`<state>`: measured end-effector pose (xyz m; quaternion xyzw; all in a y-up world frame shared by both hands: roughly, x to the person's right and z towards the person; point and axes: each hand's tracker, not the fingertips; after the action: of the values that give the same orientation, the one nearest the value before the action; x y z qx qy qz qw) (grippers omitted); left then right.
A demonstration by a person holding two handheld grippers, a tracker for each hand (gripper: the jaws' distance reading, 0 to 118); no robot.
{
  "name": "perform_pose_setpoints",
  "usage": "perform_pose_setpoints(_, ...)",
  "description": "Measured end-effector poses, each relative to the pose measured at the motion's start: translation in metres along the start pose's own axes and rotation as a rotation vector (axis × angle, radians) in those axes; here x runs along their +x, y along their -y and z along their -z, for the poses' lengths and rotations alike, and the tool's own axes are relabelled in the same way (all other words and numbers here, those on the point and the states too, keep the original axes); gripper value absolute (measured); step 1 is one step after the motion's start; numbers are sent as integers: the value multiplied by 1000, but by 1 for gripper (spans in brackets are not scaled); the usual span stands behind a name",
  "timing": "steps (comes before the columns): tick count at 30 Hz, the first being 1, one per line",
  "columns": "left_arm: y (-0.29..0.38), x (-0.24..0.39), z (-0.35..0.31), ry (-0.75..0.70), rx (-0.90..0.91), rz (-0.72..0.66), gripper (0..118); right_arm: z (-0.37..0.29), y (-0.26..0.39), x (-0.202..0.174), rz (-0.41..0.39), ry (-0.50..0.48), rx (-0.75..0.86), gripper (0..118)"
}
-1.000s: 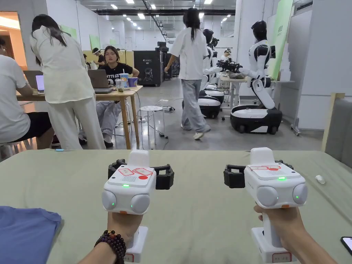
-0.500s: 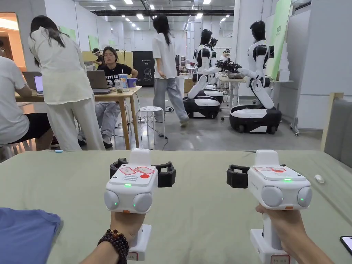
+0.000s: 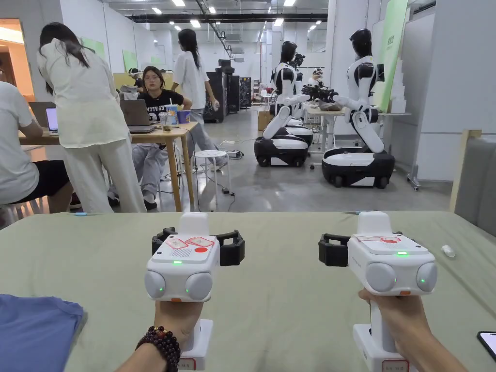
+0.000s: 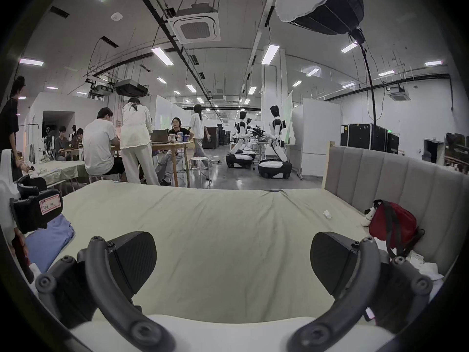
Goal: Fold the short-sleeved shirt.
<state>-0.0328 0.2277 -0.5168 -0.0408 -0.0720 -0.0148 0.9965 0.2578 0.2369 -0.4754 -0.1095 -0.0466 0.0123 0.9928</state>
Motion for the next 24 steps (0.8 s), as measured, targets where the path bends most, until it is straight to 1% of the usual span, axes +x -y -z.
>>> perform_pose_setpoints(11, 3, 1, -3, 5, -5, 2, 118, -2, 1, -3, -9, 1, -1, 118)
perform_pose_setpoints(24, 5, -1, -3, 10, -12, 5, 118, -3, 2, -2, 1, 5, -6, 118)
